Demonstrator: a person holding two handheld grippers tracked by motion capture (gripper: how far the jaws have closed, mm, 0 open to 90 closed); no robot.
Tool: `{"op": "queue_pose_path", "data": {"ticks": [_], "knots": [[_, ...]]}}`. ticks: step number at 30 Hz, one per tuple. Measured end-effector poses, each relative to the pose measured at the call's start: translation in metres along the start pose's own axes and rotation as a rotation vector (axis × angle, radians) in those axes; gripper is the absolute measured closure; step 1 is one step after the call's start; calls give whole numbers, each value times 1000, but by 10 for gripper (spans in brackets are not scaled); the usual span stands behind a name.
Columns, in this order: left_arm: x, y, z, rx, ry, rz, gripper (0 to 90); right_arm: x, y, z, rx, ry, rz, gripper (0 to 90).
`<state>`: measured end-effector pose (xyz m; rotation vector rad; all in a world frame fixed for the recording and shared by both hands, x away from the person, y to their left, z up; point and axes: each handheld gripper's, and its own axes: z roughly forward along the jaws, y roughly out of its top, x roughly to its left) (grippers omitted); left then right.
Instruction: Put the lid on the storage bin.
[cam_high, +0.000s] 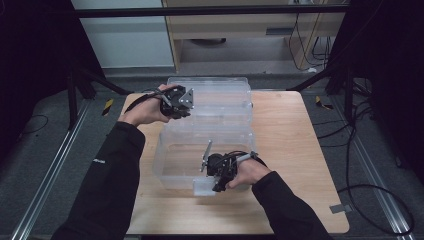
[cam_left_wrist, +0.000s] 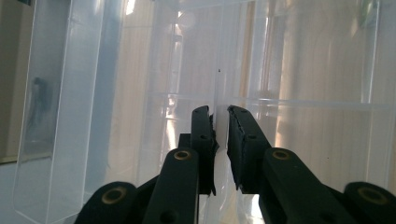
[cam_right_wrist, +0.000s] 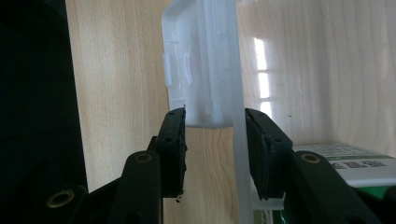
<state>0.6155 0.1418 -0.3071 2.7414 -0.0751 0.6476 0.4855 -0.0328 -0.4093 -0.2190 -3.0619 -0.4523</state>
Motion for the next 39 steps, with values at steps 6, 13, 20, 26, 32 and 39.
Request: {"op": "queue_pose_path", "data": {"ticks": [6,13,20,26,32,39], "knots": [[0,5,-1,36,-8,29,832,0,0,0,0,0,0,610],[-3,9,-3,57,-1,50,847,0,-1,0,-4,0,1,611],[-8,14,-4,89,28,72,849,0,0,0,-5,-8,-5,613],[-11,14,-7,80,35,72,851,2,0,0,-1,-14,-5,615],[-15,16,-14,82,28,80,855,3,0,1,-5,-19,-14,618],[-24,14,-22,61,34,76,856,5,0,0,-11,-21,-7,620]]}}
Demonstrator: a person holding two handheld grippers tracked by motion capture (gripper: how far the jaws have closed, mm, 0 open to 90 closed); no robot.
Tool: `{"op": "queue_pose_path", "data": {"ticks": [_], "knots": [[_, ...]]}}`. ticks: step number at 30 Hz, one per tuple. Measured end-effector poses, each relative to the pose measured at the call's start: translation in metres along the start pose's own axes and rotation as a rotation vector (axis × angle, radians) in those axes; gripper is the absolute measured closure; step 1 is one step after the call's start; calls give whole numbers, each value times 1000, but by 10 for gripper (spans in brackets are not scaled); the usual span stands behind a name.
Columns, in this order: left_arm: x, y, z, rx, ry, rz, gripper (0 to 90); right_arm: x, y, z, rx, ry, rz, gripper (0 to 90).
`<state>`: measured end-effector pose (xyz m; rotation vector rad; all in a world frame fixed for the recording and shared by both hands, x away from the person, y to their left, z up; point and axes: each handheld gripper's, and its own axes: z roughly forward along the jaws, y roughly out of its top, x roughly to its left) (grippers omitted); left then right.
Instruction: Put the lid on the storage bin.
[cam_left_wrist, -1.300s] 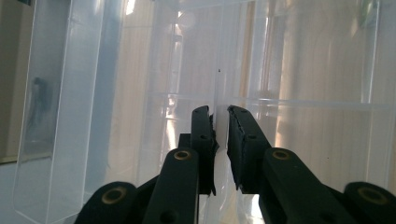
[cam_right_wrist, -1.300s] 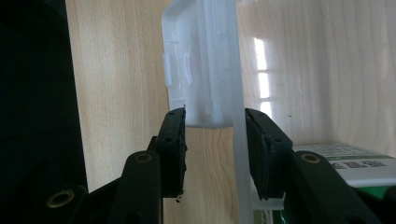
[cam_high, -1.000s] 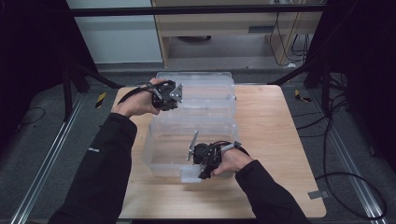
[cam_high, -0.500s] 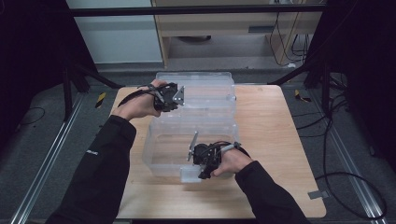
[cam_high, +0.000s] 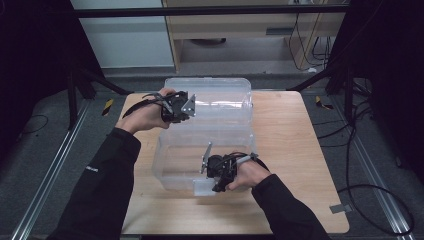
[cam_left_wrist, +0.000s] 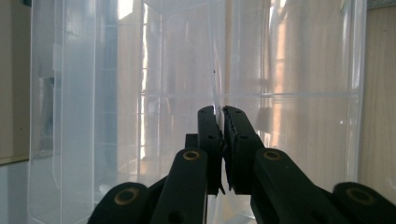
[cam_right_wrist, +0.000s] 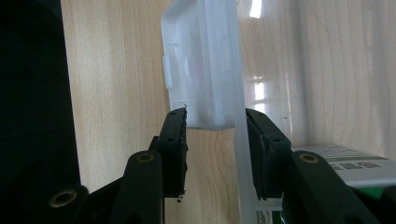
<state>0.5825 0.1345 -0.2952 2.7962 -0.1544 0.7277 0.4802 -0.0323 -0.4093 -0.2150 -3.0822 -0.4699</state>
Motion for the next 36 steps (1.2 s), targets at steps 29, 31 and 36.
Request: {"op": "queue_pose_path", "data": {"ticks": [29,31,36], "knots": [[-29,-2,-19,-62,7,-2,857,3,1,0,0,-18,-13,625],[-30,-2,-20,-65,7,-1,857,3,1,0,-2,-20,-13,626],[-37,-1,-24,-73,9,6,858,4,1,0,-5,-22,1,626]]}}
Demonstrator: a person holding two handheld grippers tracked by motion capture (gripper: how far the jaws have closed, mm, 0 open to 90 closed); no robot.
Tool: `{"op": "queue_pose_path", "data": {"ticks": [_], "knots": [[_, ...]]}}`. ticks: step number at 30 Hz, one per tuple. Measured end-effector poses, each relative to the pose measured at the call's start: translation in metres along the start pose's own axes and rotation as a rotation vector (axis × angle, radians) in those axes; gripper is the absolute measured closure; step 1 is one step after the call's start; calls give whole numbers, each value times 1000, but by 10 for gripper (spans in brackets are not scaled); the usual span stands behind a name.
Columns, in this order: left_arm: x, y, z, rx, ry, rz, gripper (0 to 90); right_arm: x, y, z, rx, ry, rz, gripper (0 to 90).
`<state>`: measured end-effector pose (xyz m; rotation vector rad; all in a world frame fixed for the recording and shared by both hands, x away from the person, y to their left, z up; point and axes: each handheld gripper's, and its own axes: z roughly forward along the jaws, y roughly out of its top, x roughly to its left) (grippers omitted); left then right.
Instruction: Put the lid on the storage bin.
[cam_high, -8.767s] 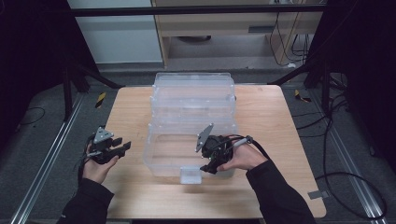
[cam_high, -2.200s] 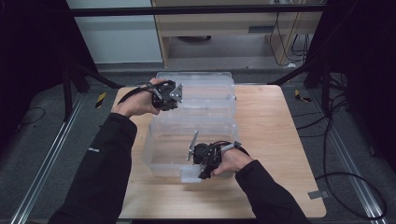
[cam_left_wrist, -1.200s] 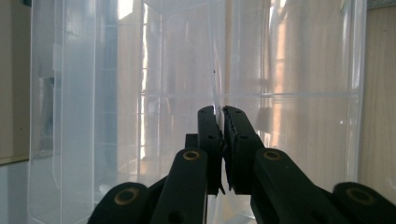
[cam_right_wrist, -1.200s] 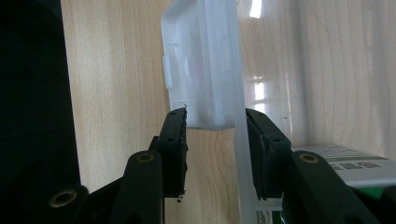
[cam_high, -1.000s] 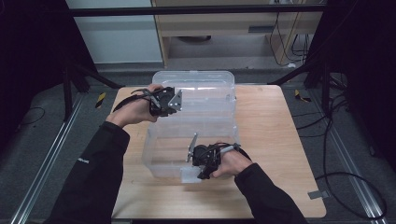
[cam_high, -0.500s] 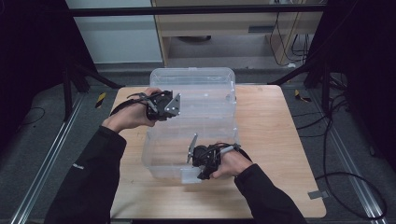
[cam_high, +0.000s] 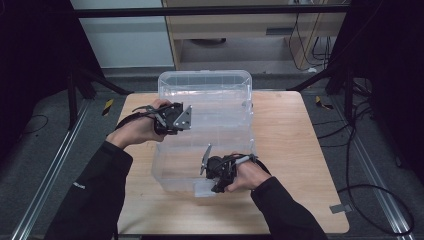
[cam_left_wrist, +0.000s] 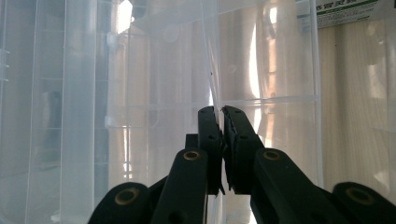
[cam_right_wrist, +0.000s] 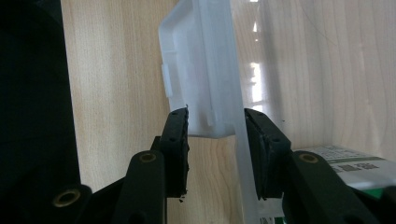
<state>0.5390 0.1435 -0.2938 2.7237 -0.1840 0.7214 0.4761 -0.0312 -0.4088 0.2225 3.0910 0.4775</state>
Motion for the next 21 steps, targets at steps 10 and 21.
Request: {"op": "queue_pose_path", "data": {"ticks": [10,21], "knots": [[-14,-2,-5,-22,11,-10,858,0,-1,0,-7,4,-7,624],[-28,-1,-9,-28,10,1,858,0,-1,0,-11,10,-4,624]]}}
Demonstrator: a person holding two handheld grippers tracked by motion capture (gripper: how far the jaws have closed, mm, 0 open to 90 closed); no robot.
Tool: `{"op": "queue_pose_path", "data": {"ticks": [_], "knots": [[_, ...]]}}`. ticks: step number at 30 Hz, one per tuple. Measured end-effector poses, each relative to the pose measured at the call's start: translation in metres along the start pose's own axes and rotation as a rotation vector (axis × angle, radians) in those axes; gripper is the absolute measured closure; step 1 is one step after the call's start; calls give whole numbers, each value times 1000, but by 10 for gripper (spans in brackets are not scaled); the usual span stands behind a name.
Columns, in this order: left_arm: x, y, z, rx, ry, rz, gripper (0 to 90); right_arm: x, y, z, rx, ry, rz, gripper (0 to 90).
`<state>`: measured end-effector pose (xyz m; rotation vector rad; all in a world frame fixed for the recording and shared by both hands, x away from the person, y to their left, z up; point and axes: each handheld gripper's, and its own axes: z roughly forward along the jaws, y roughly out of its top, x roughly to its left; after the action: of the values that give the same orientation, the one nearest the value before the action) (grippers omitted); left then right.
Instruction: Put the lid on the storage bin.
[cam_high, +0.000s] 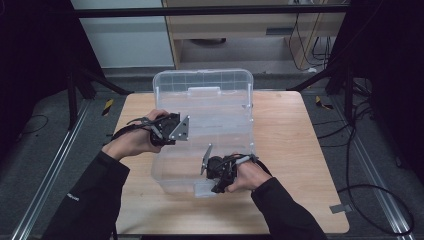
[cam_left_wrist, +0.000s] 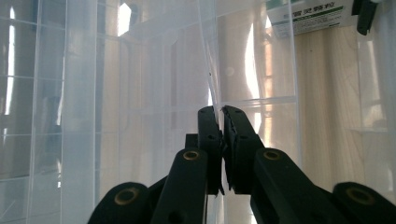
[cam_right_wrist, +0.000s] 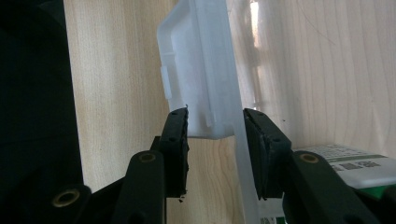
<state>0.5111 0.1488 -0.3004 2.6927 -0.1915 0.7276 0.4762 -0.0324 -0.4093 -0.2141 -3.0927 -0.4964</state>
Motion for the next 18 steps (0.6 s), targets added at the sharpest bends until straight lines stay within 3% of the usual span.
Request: {"op": "queue_pose_path", "data": {"ticks": [7,18], "knots": [[-7,-4,-1,-30,-4,-13,856,1,0,0,-3,-6,2,622],[-19,-4,-2,-27,-5,-14,850,1,-2,0,-21,-3,7,620]]}}
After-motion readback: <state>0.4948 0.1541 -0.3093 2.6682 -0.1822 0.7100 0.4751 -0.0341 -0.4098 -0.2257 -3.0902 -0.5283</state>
